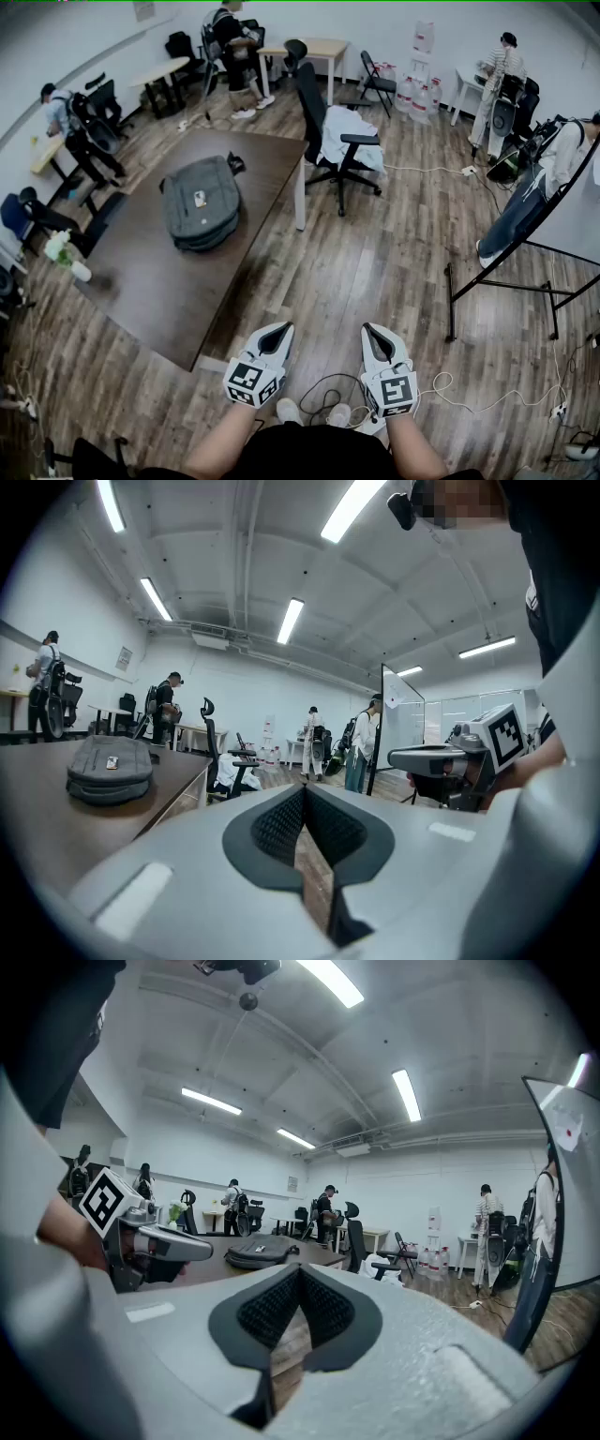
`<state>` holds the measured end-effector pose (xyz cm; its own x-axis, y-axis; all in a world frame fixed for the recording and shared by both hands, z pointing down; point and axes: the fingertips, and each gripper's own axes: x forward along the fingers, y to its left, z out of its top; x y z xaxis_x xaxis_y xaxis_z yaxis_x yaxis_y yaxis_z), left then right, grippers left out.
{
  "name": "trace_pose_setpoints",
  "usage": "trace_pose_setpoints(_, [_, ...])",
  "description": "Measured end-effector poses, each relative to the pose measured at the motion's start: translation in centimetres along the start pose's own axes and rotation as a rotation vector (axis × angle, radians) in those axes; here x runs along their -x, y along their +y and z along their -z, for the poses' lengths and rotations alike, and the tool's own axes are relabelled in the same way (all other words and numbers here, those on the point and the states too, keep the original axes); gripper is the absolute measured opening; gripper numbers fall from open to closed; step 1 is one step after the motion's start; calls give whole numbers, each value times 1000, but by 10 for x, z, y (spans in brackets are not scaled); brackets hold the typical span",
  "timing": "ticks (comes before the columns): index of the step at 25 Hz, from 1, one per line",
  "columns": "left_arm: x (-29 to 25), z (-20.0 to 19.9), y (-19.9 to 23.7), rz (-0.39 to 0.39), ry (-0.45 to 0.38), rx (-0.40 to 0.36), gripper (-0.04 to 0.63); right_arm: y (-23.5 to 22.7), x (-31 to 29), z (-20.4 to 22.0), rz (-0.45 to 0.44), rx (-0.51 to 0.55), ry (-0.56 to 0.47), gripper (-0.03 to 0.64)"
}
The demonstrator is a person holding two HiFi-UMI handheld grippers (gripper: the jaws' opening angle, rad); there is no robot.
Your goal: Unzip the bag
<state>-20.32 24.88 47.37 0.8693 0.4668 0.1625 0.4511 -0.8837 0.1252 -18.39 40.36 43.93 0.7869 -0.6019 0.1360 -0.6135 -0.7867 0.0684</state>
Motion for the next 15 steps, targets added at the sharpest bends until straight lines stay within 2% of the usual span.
trace_pose_setpoints(7, [4, 0, 8, 9, 5, 4, 18, 12, -11, 3, -24, 8, -10, 2])
trace_pose_setpoints(15, [15, -1, 36, 24, 0, -3, 18, 28, -25, -4, 2, -20, -28, 3])
